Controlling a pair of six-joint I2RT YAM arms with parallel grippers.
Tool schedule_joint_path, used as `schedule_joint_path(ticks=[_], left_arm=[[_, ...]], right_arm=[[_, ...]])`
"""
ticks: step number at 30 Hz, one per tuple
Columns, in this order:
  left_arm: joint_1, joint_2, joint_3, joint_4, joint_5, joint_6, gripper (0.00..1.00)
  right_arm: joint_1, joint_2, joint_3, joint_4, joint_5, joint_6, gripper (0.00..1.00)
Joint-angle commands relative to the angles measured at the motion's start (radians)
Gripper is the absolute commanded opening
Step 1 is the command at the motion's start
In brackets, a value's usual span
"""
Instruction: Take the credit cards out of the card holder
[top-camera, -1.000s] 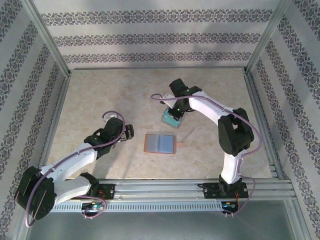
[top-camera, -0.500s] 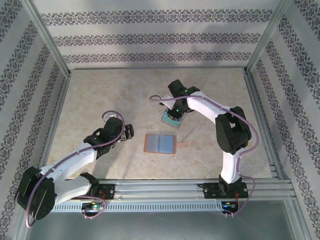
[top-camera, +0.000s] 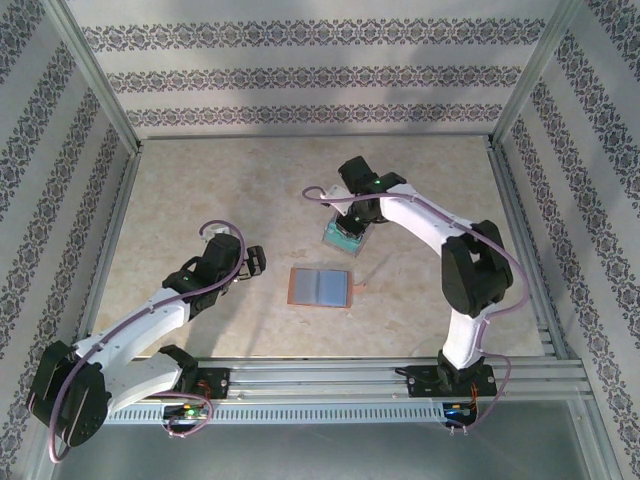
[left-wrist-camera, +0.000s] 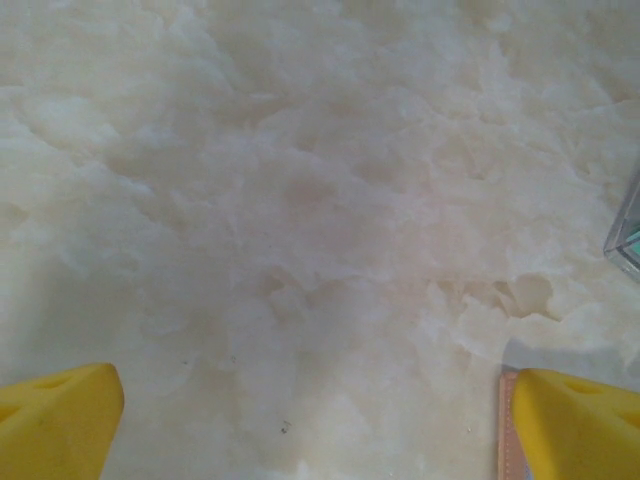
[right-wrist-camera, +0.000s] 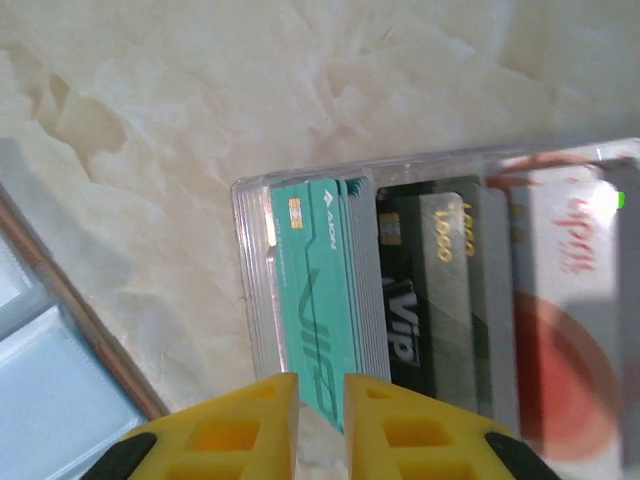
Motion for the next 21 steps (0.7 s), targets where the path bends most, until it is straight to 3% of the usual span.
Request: schedule_joint_path(ticks=[1, 13, 17, 21], left_arm=[[0.018, -0.024, -0.006, -0.032, -0.020, 0.026, 0.99], [0.020, -0.063, 0.027, -0.017, -0.053, 0.092, 0.99], [0.020, -0.077, 0.028, -0.010, -0.072, 0.107, 0.99], [0.019, -0.090, 0.027, 0.011, -0.078, 0.126, 0.99]], right_arm=[[0.016, -0.092, -0.039, 0.023, 0.043, 0.058, 0.20], [-0.001, -0.368, -0.252, 0.119, 0.208, 0.249, 0.23], [-0.017, -0.485, -0.341, 0.149, 0.262, 0.327, 0.30], [-0.042, -0.621, -0.446, 0.187, 0.310, 0.389, 0.51]])
